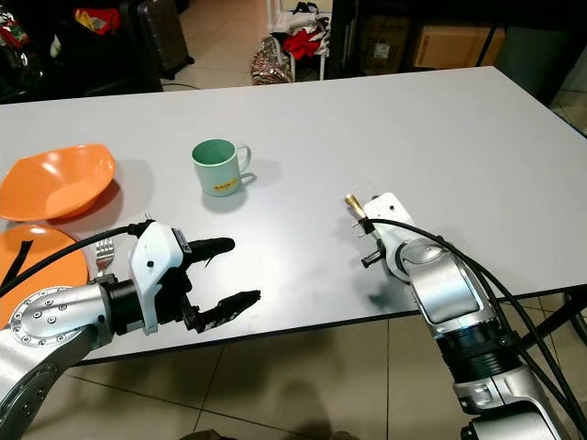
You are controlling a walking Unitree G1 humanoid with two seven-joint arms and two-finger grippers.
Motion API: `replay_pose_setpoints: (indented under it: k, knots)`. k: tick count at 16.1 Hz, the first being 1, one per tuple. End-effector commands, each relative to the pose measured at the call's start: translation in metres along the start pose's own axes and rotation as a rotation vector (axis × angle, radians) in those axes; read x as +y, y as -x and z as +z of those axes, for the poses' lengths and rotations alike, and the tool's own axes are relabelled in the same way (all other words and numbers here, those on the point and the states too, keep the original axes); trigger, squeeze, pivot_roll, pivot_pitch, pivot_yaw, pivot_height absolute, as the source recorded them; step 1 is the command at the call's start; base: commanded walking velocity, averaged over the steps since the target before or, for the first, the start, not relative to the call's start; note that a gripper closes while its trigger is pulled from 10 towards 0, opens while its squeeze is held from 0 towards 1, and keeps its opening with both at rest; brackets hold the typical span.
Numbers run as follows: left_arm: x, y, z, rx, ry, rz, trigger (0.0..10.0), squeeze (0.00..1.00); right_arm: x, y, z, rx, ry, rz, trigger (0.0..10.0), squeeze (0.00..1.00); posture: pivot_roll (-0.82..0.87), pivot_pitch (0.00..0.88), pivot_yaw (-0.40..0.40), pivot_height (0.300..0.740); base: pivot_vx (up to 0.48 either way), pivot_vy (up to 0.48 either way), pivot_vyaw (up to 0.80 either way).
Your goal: Setting the table
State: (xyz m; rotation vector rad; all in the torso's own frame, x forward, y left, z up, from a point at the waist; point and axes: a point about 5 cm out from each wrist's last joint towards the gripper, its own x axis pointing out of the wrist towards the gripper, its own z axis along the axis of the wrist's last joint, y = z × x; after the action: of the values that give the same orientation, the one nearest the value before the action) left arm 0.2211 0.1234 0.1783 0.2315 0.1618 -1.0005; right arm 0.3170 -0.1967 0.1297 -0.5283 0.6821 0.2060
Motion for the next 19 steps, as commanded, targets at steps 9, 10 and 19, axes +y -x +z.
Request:
replay_pose_setpoints:
  k: [9,10,19]
  knots:
    - [-0.001,0.002,-0.002,0.024,-0.002,-0.014,10.0,0.02,0.008,-0.009,-0.003,0.025,-0.102,0.045,10.0,0.85,-0.04,0.071,0.065,0.740,0.000,0.000,0.00]
    - [0.000,0.002,-0.002,0.025,-0.003,-0.016,10.0,0.02,0.008,-0.009,-0.001,0.021,-0.108,0.046,10.0,0.85,-0.04,0.073,0.066,0.740,0.000,0.000,0.00]
    - [0.010,0.012,0.015,-0.118,0.070,0.103,10.0,0.02,-0.010,0.065,0.050,-0.381,-0.162,-0.005,10.0,1.00,-0.06,0.070,0.082,0.740,0.000,0.000,0.00]
